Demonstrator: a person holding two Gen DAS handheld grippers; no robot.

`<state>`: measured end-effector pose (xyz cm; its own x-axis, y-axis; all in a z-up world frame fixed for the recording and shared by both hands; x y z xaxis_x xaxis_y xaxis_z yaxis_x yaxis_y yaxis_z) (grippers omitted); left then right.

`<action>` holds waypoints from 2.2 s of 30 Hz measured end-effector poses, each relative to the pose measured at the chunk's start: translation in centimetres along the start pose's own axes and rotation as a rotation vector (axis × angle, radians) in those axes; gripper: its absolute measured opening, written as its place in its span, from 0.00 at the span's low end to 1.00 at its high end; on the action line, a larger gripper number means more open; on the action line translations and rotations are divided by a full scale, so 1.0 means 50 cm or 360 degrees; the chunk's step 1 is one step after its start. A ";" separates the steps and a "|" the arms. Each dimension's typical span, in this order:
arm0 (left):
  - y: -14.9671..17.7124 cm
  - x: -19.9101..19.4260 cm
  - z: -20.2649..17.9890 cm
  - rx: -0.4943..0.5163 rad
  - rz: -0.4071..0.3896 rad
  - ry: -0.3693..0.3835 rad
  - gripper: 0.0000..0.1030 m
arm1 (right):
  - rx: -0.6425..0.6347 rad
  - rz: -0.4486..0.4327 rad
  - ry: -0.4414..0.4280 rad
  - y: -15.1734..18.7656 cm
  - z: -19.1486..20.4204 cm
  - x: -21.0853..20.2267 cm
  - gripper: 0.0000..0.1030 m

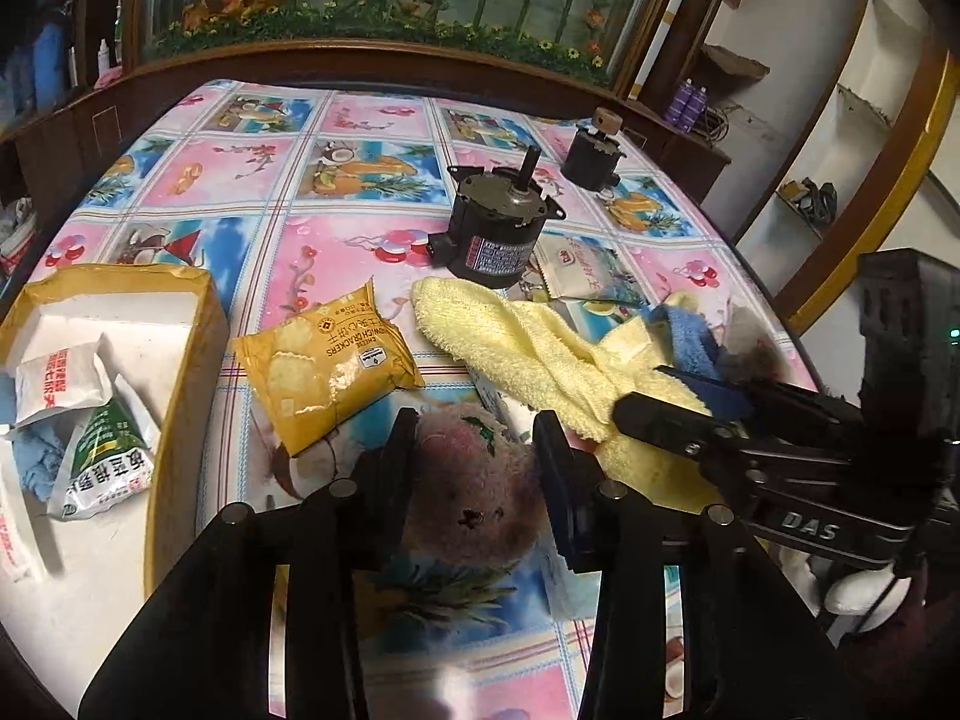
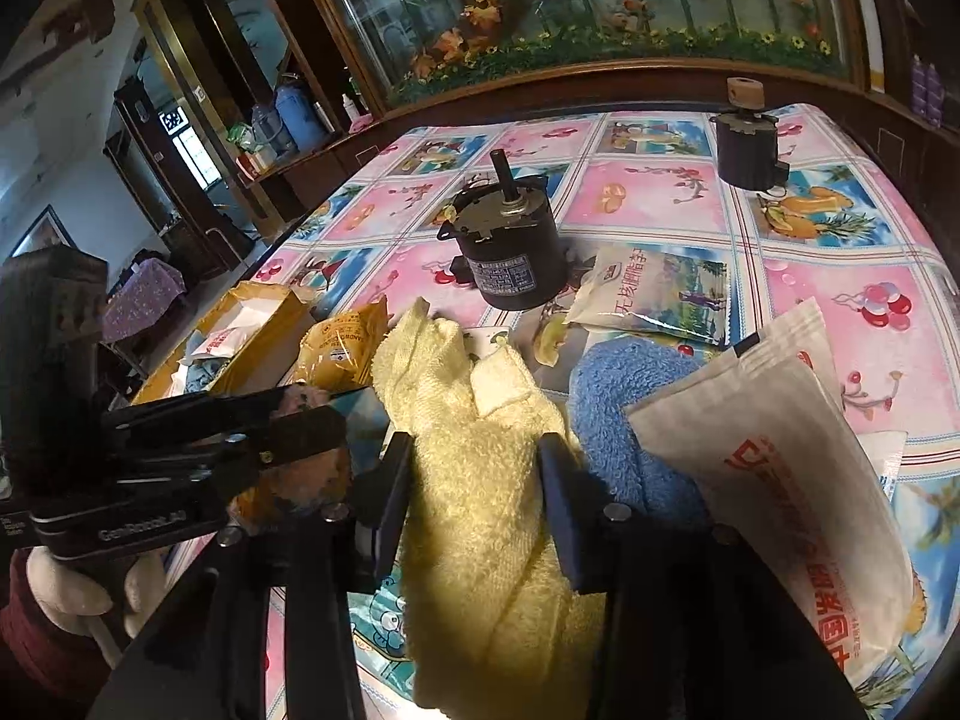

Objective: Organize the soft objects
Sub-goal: 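Grasp the pink teddy bear with left tool while right tool holds the towel, then lower towel and teddy bear into the foam box and open both tools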

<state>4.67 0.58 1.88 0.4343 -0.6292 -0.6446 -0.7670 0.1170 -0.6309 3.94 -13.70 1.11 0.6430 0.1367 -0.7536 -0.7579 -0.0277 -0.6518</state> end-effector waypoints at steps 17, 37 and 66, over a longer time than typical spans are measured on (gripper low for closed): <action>0.083 -0.268 0.113 -0.0158 -0.0289 -0.0119 0.37 | -0.0193 0.0002 0.0264 -0.039 0.061 -0.012 0.31; 0.154 -0.364 0.316 -0.0525 -0.0330 -0.0353 0.50 | 0.0452 0.0317 -0.1015 -0.128 0.412 -0.042 0.31; 0.211 -0.483 0.265 -0.0720 -0.0604 -0.0527 0.58 | -0.0063 -0.0231 -0.0306 -0.095 0.483 -0.029 0.45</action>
<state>-7.65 27.22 5.07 0.7791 -0.2861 -0.5578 -0.6237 -0.4441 -0.6433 3.95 10.13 7.41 0.7090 0.3280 -0.6242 -0.6519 -0.0325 -0.7576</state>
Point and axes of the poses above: each gripper's, at about its wrist camera, not at the fingertips, and x roughly the way its jaws point, z to its left, y to its underside, the point moved 5 cm from there along x, roughly the way its jaws point, and after that the axes turned 14 degrees about y, right-handed, at the moved point
